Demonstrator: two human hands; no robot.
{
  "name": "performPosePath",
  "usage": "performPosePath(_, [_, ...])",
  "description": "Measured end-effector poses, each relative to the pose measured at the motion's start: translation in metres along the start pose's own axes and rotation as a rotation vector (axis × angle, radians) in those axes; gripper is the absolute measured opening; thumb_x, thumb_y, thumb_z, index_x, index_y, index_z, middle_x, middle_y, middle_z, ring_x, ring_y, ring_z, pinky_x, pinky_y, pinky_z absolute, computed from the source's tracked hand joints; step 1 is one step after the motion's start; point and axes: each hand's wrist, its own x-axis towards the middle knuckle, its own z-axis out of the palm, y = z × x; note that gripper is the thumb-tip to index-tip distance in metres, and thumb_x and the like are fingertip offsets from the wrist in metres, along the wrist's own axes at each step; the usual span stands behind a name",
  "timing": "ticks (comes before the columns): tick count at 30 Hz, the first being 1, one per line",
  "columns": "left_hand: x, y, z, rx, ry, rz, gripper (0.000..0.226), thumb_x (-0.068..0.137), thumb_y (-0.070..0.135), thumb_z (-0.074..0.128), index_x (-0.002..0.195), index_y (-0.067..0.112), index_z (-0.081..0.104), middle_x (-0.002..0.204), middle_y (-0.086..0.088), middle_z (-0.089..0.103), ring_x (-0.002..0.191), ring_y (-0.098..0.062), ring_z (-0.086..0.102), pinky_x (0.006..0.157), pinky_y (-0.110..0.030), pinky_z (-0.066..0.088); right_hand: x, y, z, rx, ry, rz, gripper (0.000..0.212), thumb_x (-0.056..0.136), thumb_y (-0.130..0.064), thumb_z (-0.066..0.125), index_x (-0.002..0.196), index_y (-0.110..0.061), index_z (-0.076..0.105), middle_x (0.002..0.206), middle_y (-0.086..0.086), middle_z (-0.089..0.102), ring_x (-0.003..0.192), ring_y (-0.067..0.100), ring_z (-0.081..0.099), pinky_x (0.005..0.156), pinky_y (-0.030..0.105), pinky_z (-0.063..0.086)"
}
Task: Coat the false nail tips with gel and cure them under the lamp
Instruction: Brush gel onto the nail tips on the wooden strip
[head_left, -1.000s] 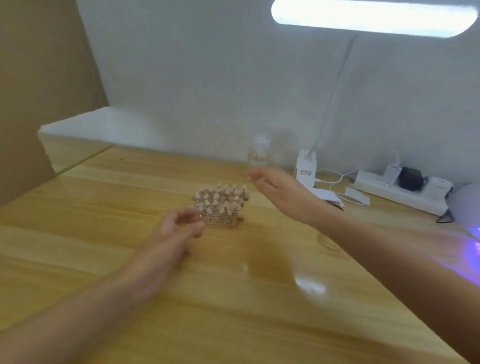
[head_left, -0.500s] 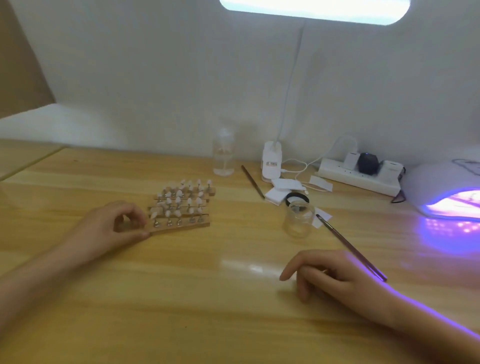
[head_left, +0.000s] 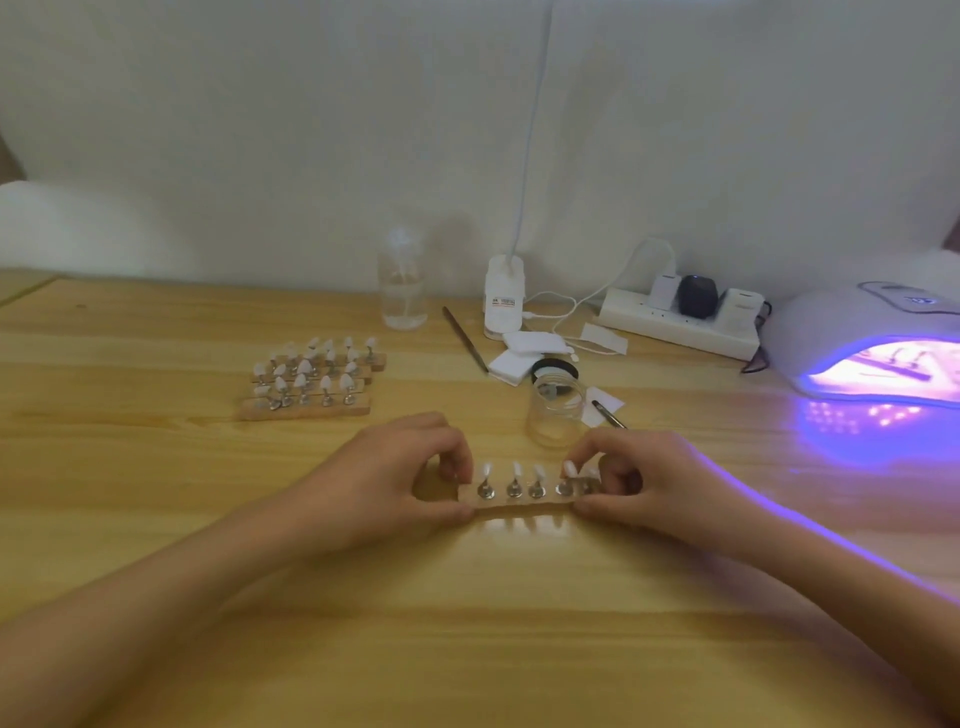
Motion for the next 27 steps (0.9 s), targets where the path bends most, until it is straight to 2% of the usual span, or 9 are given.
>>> performPosePath(3, [0.009, 0.002, 0.007, -0.030, 0.004, 0.015, 0.020, 0.078, 0.043, 0.075, 0.091, 0.039, 0.060, 0.093, 0.020, 0.054, 0.085, 0.005, 0.052, 0.070, -0.011, 0.039, -0.003, 0.009, -0.007, -0.001, 0.028, -0.006, 0.024, 0.080, -0.029, 0.080, 0.088, -0.040, 0.060, 0.052, -0.015, 0.054, 0.052, 0.004, 0.047, 0.059, 0.019, 0.036])
performPosePath(6, [0.011, 0.000, 0.009, -0.096, 0.016, 0.010, 0.020, 0.079, 0.032, 0.078, 0.093, 0.033, 0.063, 0.094, 0.016, 0.056, 0.086, 0.005, 0.053, 0.073, -0.011, 0.040, -0.004, 0.012, -0.014, -0.028, 0.009, -0.046, 0.023, 0.076, -0.053, 0.076, 0.094, -0.043, 0.064, 0.055, -0.015, 0.055, 0.054, 0.005, 0.048, 0.056, 0.017, 0.035])
performPosePath(10, [0.007, -0.004, 0.008, -0.118, 0.017, 0.000, 0.022, 0.079, 0.028, 0.080, 0.092, 0.032, 0.063, 0.093, 0.015, 0.056, 0.083, 0.000, 0.052, 0.071, -0.010, 0.040, -0.005, 0.022, -0.033, -0.040, 0.245, -0.032, 0.025, 0.083, -0.062, 0.054, 0.088, -0.039, 0.063, 0.061, -0.012, 0.054, 0.055, 0.006, 0.046, 0.057, 0.022, 0.035])
performPosePath(14, [0.010, -0.003, 0.010, -0.178, 0.029, -0.026, 0.032, 0.071, 0.044, 0.079, 0.096, 0.039, 0.059, 0.096, 0.016, 0.060, 0.083, -0.003, 0.052, 0.072, -0.013, 0.043, -0.006, 0.033, -0.035, -0.235, 0.141, 0.133, 0.027, 0.075, -0.058, 0.062, 0.081, -0.041, 0.041, 0.077, -0.018, 0.058, 0.063, 0.010, 0.052, 0.061, 0.038, 0.046])
performPosePath(18, [0.014, 0.000, 0.015, -0.288, 0.015, -0.027, 0.042, 0.068, 0.059, 0.075, 0.102, 0.042, 0.057, 0.105, 0.026, 0.060, 0.086, 0.000, 0.053, 0.075, -0.012, 0.043, -0.007, 0.036, -0.027, -0.295, 0.069, 0.161, 0.022, 0.076, -0.045, 0.057, 0.082, -0.041, 0.037, 0.075, -0.015, 0.059, 0.065, 0.014, 0.055, 0.066, 0.049, 0.051])
performPosePath(20, [0.016, -0.001, 0.011, -0.372, -0.004, -0.042, 0.044, 0.073, 0.064, 0.071, 0.106, 0.040, 0.058, 0.107, 0.026, 0.063, 0.089, 0.000, 0.057, 0.075, -0.013, 0.044, -0.007, 0.038, -0.028, -0.302, 0.069, 0.159, 0.026, 0.078, -0.032, 0.060, 0.082, -0.042, 0.037, 0.074, -0.015, 0.058, 0.066, 0.015, 0.056, 0.065, 0.048, 0.051])
performPosePath(23, [0.020, -0.007, 0.002, -0.515, 0.106, -0.108, 0.039, 0.085, 0.068, 0.051, 0.107, 0.038, 0.064, 0.106, 0.022, 0.069, 0.092, 0.001, 0.063, 0.073, -0.022, 0.046, -0.009, 0.039, -0.032, -0.244, 0.118, 0.093, 0.036, 0.078, -0.017, 0.064, 0.077, -0.042, 0.039, 0.071, -0.014, 0.056, 0.061, 0.013, 0.051, 0.059, 0.036, 0.047])
performPosePath(26, [0.033, -0.012, -0.002, -0.520, 0.126, -0.136, 0.019, 0.089, 0.041, 0.062, 0.108, 0.040, 0.066, 0.108, 0.022, 0.070, 0.097, 0.004, 0.064, 0.080, -0.025, 0.045, -0.007, 0.040, -0.038, -0.084, 0.186, 0.071, 0.043, 0.081, -0.002, 0.066, 0.071, -0.036, 0.042, 0.066, -0.011, 0.051, 0.058, 0.009, 0.051, 0.056, 0.019, 0.040])
performPosePath(27, [0.041, -0.011, -0.001, -0.474, 0.093, -0.126, 0.022, 0.088, 0.034, 0.067, 0.109, 0.041, 0.065, 0.109, 0.024, 0.069, 0.097, 0.006, 0.064, 0.082, -0.024, 0.045, -0.006, 0.041, -0.040, 0.007, 0.204, 0.090, 0.041, 0.083, 0.001, 0.064, 0.070, -0.033, 0.043, 0.066, -0.010, 0.051, 0.056, 0.007, 0.052, 0.055, 0.017, 0.040])
